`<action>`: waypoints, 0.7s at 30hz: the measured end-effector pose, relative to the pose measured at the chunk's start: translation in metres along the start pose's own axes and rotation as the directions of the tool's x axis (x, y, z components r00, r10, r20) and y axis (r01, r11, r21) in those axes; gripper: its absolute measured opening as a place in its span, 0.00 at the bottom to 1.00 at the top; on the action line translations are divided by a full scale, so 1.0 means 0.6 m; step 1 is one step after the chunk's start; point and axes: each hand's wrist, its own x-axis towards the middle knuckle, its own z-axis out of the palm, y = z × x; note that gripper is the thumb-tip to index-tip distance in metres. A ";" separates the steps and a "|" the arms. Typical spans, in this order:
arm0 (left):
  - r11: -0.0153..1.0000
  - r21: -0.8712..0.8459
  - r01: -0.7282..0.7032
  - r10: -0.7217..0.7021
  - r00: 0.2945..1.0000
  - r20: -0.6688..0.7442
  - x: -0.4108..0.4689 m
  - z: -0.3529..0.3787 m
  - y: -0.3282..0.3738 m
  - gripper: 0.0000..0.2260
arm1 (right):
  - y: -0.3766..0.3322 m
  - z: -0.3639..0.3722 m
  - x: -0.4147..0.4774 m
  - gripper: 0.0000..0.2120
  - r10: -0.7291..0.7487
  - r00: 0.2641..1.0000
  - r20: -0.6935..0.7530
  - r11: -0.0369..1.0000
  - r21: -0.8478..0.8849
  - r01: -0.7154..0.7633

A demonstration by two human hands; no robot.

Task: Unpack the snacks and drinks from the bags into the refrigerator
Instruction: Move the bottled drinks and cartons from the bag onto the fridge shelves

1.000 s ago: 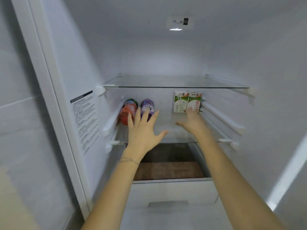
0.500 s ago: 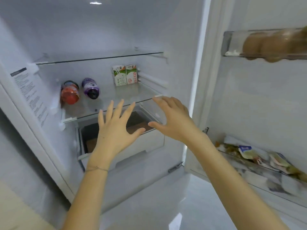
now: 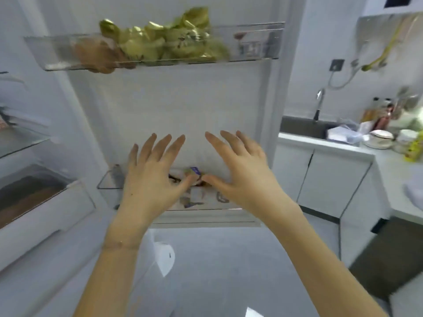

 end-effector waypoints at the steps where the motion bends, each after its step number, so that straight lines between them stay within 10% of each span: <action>1: 0.999 -0.049 -0.020 0.021 1.000 0.019 0.009 0.022 0.047 0.36 | 0.042 -0.024 -0.025 0.35 0.025 1.000 -0.012 0.999 -0.019 -0.025; 21: 0.739 -0.429 -0.519 0.596 0.801 0.058 0.180 0.396 0.776 0.36 | 0.668 -0.301 -0.363 0.37 0.667 0.730 -0.148 0.683 -0.268 -0.679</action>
